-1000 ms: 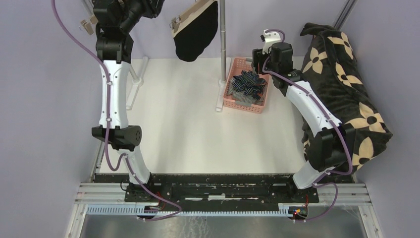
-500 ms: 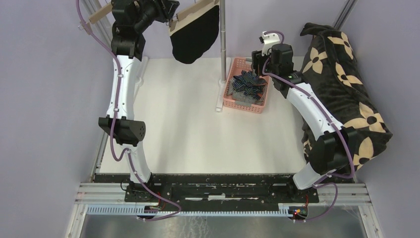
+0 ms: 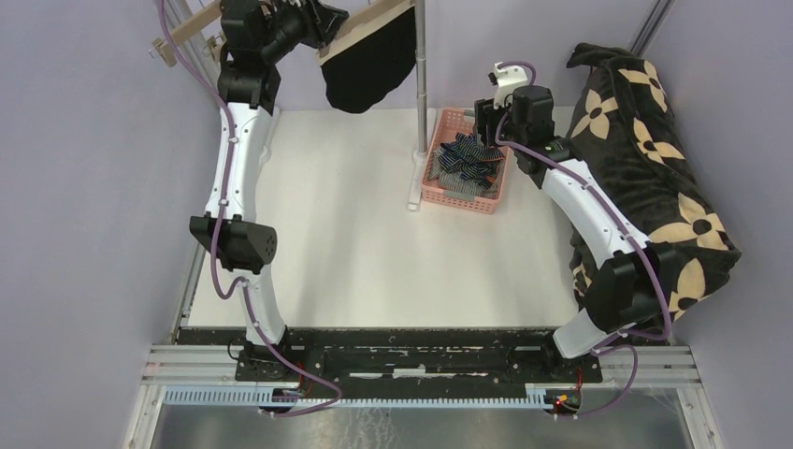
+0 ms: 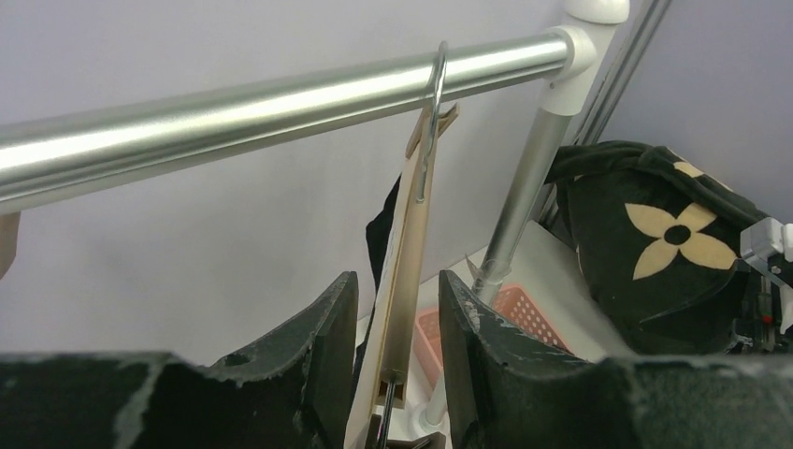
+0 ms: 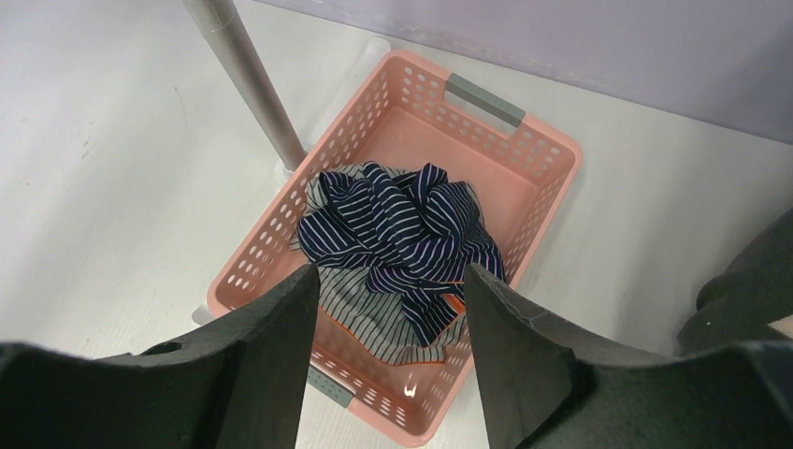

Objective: Remove the underwear clipped to the hanger

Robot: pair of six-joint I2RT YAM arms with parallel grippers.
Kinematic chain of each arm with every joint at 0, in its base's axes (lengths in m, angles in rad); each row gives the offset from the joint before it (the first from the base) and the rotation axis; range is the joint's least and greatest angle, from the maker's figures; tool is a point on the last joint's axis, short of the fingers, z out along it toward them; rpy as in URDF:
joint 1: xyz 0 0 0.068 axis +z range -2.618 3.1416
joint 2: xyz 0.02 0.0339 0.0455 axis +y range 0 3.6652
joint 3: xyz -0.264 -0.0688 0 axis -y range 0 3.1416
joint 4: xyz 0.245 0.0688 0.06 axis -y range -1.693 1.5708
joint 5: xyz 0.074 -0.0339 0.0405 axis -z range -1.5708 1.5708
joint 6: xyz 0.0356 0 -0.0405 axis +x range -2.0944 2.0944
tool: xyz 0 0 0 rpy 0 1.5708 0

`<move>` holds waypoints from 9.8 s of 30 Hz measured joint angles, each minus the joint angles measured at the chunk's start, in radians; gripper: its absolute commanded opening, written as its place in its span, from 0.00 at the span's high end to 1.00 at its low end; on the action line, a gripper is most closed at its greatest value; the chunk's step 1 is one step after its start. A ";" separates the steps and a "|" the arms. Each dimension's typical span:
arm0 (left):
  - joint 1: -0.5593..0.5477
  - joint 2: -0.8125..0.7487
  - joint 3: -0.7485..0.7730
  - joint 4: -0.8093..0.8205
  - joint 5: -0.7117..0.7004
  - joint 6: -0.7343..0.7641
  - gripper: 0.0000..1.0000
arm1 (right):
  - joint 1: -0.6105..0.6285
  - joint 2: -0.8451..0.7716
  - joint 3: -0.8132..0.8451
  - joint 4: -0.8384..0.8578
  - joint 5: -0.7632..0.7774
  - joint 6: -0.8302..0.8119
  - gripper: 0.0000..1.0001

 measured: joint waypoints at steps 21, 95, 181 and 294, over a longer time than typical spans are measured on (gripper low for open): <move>-0.019 0.043 -0.053 0.011 0.021 0.010 0.61 | 0.005 -0.038 -0.034 0.018 -0.016 -0.004 0.33; -0.037 -0.531 -0.855 -0.183 -0.233 0.274 0.97 | 0.013 -0.047 -0.055 0.008 -0.109 -0.003 0.21; 0.093 -0.912 -1.497 0.667 0.635 -0.353 0.97 | 0.007 -0.057 -0.066 0.490 -1.039 0.377 0.00; -0.198 -0.758 -1.697 1.114 0.241 -0.459 0.65 | 0.175 -0.031 -0.034 0.910 -0.762 0.613 0.99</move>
